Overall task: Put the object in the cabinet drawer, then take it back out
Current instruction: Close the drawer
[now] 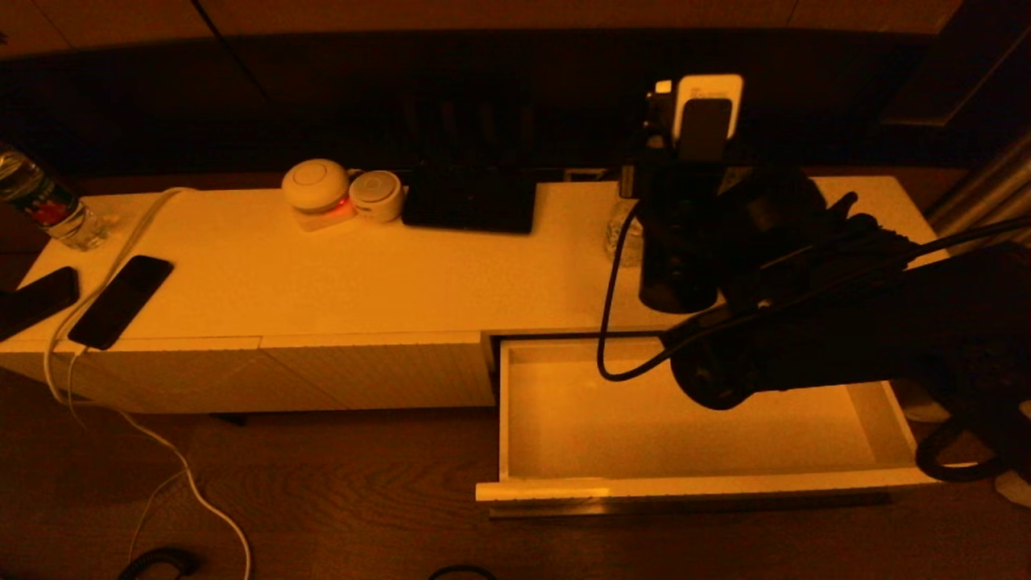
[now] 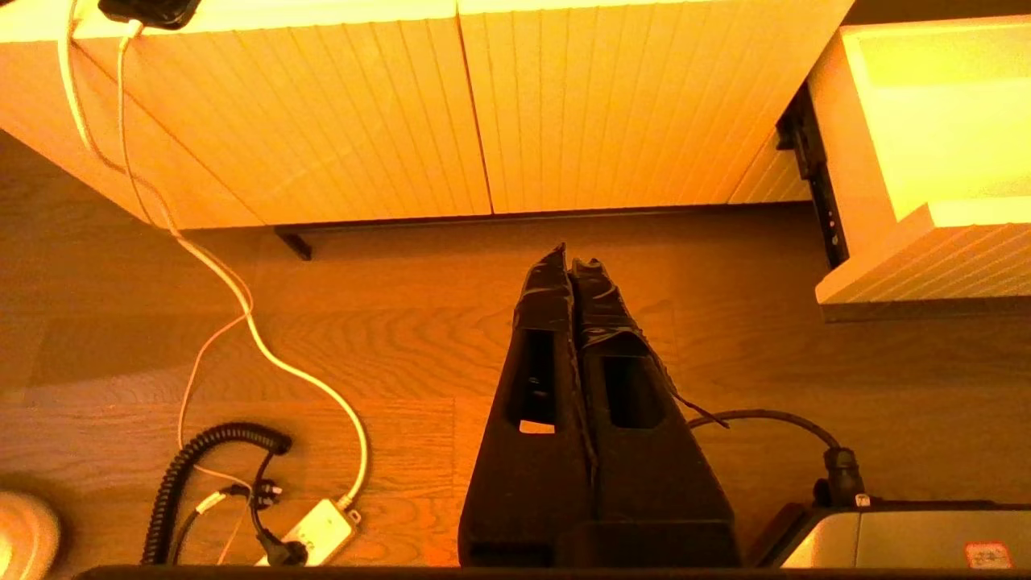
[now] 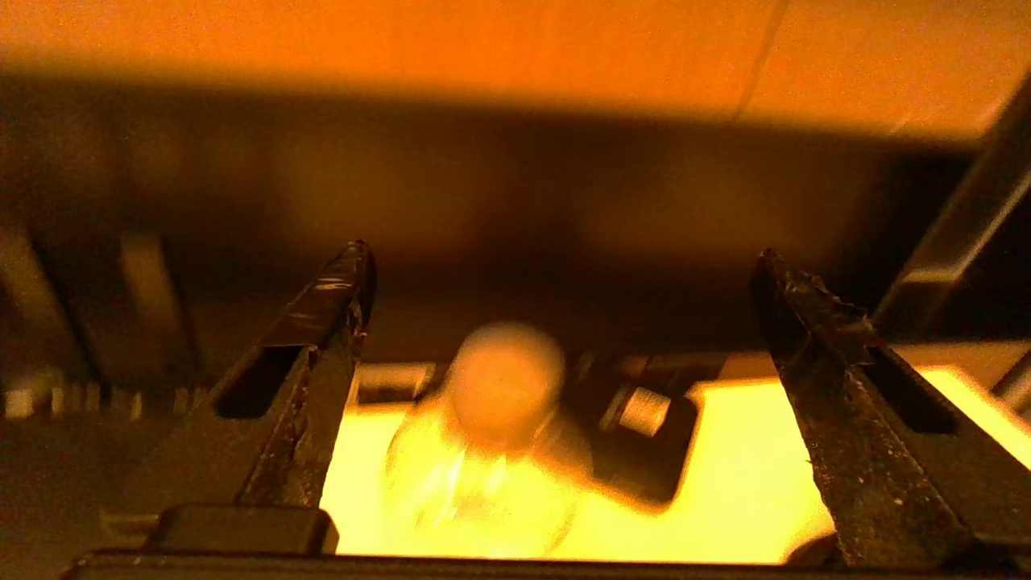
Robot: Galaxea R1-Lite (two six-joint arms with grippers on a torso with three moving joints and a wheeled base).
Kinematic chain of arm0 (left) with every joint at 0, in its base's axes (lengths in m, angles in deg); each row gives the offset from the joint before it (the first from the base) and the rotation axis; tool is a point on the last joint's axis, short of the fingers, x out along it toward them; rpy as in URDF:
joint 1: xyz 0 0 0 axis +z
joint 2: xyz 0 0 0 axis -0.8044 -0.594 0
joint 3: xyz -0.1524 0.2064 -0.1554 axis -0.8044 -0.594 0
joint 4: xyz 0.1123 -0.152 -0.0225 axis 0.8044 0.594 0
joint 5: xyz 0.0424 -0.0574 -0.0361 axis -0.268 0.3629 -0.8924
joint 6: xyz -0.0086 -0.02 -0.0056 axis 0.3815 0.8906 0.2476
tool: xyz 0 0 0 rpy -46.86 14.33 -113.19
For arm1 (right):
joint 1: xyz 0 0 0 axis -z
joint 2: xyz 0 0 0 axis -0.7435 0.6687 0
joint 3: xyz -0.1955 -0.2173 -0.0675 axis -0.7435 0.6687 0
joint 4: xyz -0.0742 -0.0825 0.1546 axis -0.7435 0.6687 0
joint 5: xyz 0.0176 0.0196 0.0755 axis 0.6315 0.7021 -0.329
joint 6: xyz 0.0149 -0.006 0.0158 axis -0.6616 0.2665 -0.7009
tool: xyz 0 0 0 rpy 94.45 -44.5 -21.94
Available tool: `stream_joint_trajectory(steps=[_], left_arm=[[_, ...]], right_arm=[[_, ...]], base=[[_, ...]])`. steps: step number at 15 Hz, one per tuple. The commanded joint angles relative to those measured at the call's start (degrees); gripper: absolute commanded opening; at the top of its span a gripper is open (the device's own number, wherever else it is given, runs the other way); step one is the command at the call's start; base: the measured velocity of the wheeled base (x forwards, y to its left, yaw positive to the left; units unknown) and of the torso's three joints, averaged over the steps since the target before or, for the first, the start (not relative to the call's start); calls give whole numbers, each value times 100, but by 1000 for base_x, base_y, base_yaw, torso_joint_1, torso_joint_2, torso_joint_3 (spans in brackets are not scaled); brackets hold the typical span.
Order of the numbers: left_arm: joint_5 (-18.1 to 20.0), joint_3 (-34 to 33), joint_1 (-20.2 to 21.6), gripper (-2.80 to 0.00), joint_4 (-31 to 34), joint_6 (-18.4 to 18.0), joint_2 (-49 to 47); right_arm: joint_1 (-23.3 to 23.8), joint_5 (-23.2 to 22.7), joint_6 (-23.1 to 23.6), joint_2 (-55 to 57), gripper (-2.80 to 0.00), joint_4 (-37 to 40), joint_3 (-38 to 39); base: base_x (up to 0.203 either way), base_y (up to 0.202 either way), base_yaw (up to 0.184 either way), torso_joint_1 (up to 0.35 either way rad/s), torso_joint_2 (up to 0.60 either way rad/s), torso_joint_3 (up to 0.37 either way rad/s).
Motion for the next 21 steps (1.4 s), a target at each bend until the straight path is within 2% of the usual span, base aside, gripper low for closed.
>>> stream_joint_trajectory(steps=[1, 3, 5, 7, 8, 11, 15, 21], left_arm=[[0, 0, 0, -280, 0, -1, 0], [0, 0, 0, -280, 0, -1, 0], [0, 0, 0, -280, 0, -1, 0], [0, 0, 0, -280, 0, -1, 0], [0, 0, 0, -280, 0, -1, 0], [0, 0, 0, -280, 0, -1, 0], [0, 0, 0, -280, 0, -1, 0], [0, 0, 0, -280, 0, -1, 0]], right_arm=[[-21, 8, 63, -728, 0, -47, 226], [-21, -79, 183, -1123, 0, -47, 482], [-7, -158, 332, -1689, 0, -47, 1060], [39, -306, 693, -2261, 0, -47, 1583], [52, -358, 878, -2514, -280, 19, 1710], [22, -399, 1171, -3332, -280, 988, 1910], [-7, -664, 1608, -4459, -280, 2531, 2935], [261, -1195, 1669, -5890, -280, 6516, 3980]], base=[[0, 0, 0, 0, 0, 0], [0, 0, 0, 0, 0, 0], [0, 0, 0, 0, 0, 0], [0, 0, 0, 0, 0, 0], [0, 0, 0, 0, 0, 0], [0, 0, 0, 0, 0, 0], [0, 0, 0, 0, 0, 0], [0, 0, 0, 0, 0, 0]])
